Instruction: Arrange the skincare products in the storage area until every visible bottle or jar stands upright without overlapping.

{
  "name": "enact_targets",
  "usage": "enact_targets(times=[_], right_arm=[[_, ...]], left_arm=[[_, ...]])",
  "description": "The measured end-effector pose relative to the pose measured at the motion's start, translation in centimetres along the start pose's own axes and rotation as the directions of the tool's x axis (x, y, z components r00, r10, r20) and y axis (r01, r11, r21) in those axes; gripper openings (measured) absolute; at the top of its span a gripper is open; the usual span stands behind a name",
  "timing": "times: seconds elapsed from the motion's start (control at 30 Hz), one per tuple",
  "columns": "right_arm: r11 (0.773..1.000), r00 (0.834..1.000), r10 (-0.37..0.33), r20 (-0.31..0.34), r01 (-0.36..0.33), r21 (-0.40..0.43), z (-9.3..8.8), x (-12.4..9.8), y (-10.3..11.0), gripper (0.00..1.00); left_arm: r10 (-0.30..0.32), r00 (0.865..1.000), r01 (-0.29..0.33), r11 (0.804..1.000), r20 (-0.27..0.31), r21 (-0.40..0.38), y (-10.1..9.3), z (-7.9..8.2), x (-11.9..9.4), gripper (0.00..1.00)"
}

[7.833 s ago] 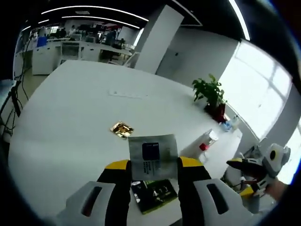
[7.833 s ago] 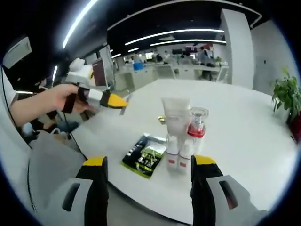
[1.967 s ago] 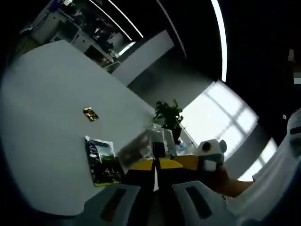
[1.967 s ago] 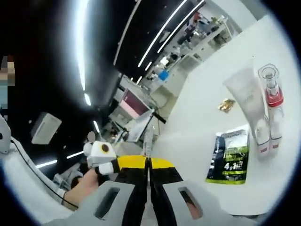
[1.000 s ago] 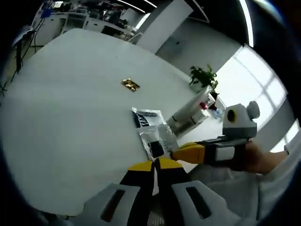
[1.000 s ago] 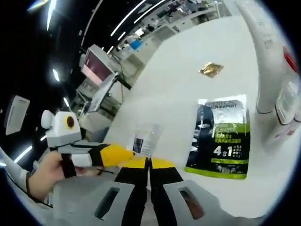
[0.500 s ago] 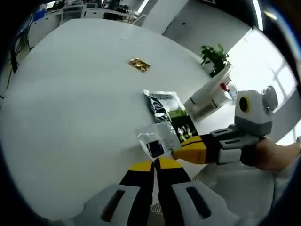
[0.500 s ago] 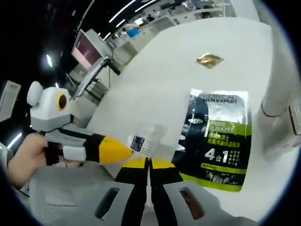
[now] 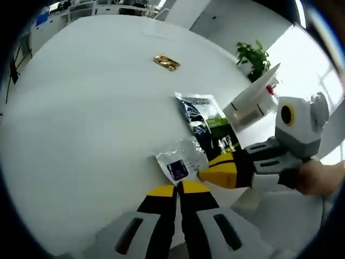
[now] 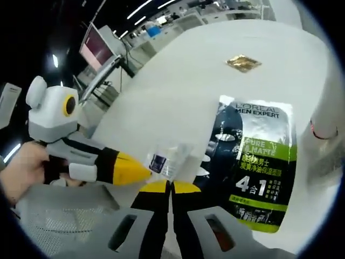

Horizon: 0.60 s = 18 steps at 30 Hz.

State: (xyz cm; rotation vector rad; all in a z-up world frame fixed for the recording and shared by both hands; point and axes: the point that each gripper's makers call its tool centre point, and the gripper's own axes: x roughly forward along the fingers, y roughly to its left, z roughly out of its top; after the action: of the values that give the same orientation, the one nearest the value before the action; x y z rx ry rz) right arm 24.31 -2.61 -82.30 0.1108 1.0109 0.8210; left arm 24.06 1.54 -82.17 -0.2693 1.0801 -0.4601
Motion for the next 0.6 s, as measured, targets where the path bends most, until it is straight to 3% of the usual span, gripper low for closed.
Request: enact_targets(times=[0.17,0.6], right_arm=[[1.0,1.0,-0.018,-0.011,0.017,-0.015,-0.24,0.28,-0.37,0.01],[0.993,0.995,-0.097,-0.027,0.094,-0.072,-0.69,0.62,-0.86,0.01]], left_arm=[[0.005,1.0,-0.005,1.0,-0.014,-0.001,0.22,-0.35,0.47,0.01],[0.021,0.999,-0.019,0.997,-0.024,0.079,-0.2,-0.43,0.92,0.02]])
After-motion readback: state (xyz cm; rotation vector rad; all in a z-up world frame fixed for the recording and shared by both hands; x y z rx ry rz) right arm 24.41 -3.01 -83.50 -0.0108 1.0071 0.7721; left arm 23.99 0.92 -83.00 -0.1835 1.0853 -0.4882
